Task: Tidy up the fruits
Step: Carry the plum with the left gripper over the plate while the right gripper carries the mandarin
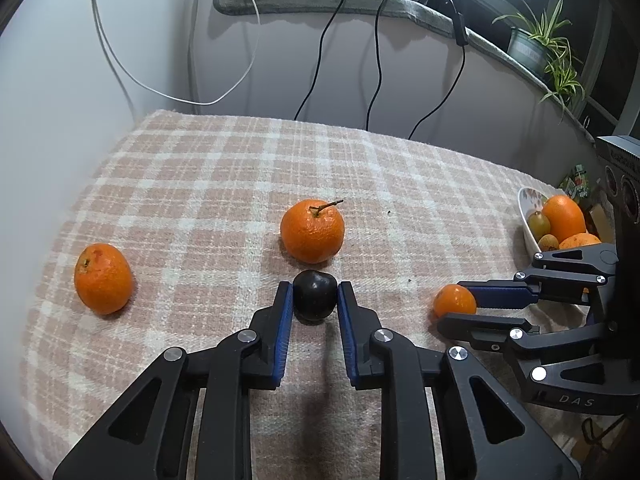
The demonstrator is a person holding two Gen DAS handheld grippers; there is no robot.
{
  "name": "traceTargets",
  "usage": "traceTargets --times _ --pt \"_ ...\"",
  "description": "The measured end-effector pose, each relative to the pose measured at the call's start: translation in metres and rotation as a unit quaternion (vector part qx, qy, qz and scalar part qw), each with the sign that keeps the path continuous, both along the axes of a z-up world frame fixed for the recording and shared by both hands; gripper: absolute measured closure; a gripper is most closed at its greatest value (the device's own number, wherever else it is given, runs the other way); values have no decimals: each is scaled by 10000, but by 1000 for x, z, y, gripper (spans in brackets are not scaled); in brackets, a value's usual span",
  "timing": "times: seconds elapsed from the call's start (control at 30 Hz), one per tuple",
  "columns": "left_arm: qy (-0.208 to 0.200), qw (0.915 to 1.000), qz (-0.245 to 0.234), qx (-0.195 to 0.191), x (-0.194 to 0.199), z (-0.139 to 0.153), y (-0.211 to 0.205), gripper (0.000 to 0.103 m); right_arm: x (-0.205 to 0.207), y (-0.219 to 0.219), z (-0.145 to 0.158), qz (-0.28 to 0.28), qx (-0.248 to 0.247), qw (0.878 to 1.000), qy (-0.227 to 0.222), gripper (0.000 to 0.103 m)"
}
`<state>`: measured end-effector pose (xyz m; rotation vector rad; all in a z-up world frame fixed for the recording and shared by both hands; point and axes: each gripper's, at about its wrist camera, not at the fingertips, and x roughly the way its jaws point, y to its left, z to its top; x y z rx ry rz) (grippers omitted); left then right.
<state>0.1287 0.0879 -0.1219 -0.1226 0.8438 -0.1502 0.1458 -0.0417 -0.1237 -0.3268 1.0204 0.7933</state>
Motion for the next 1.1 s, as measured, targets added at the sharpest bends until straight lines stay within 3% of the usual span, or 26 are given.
traceTargets --times 0.63,1.1 --pt "-164 9991 -335 -214 -6 26 -38 82 6 -63 51 -462 283 9974 -470 79" --pt "-342 9946 -879 -424 -3 40 -93 82 25 -120 68 -933 304 9934 -602 79"
